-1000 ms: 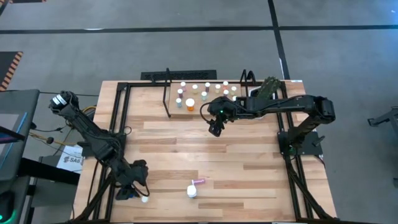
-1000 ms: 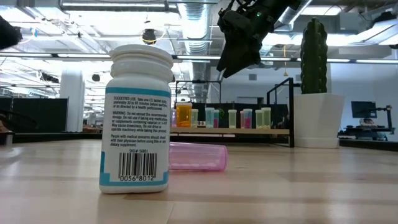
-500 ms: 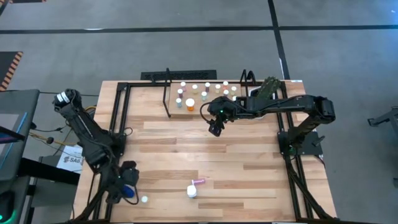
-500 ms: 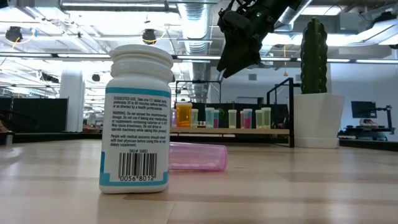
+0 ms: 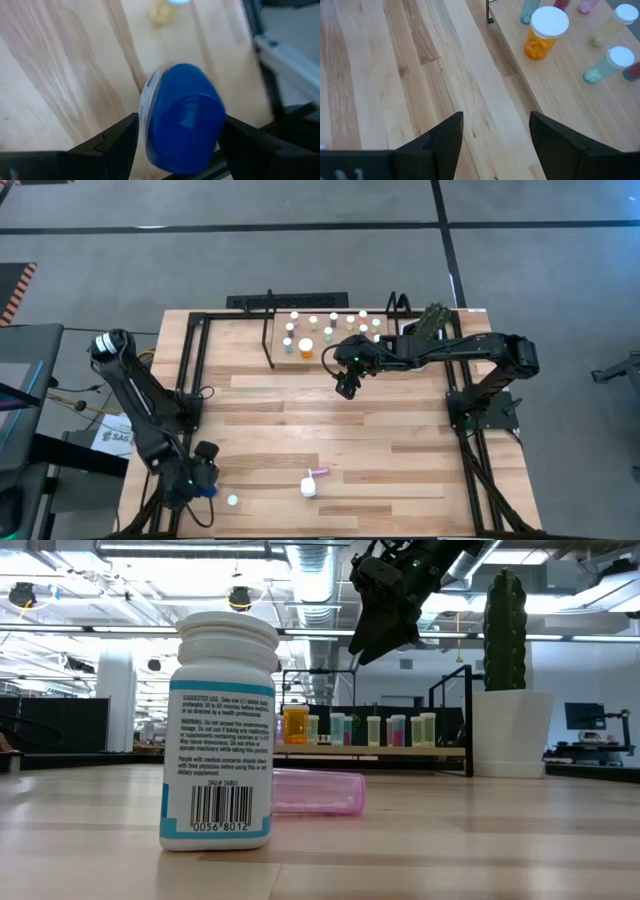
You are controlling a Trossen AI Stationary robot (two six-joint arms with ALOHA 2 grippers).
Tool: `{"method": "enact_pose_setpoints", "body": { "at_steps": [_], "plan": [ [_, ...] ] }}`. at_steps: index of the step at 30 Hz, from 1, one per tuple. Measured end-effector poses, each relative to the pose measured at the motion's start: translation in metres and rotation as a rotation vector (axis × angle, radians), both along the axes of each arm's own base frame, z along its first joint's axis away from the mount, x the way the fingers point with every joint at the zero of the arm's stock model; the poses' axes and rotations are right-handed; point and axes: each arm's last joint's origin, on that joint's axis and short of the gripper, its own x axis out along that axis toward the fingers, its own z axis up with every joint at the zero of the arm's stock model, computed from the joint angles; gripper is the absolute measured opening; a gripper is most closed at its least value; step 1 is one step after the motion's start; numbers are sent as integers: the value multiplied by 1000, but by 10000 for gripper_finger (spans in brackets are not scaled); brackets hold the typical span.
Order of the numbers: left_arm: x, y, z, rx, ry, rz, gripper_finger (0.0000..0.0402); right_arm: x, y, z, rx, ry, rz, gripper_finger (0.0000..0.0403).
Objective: Pick and place medicine bottles onto shelf by color
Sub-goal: Put the blue gummy pill bottle on the shelf
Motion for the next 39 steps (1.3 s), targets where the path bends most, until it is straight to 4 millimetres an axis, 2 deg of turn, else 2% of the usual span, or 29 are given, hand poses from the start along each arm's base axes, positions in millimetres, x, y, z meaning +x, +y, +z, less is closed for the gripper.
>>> {"method": "enact_pose_setpoints", "body": {
  "at_steps": [8,11,15,19,23,30,34,39],
  "plan": [
    [4,-6,-21,119,37,-19,238,0,0,0,0,0,0,249],
    [8,-7,-22,114,5,1,212,0,0,0,0,0,0,249],
    [14,-7,-21,109,-44,19,155,0,0,0,0,0,0,249],
    [24,0,-21,137,-74,77,153,0,0,0,0,0,0,249],
    [39,15,-22,190,-82,177,153,0,0,0,0,0,0,249],
    [73,53,-22,264,-90,356,170,0,0,0,0,0,0,249],
    [94,77,-21,251,-119,446,154,0,0,0,0,0,0,249],
    [120,107,-16,171,-198,649,155,0,0,0,0,0,0,249]
  ]
}}
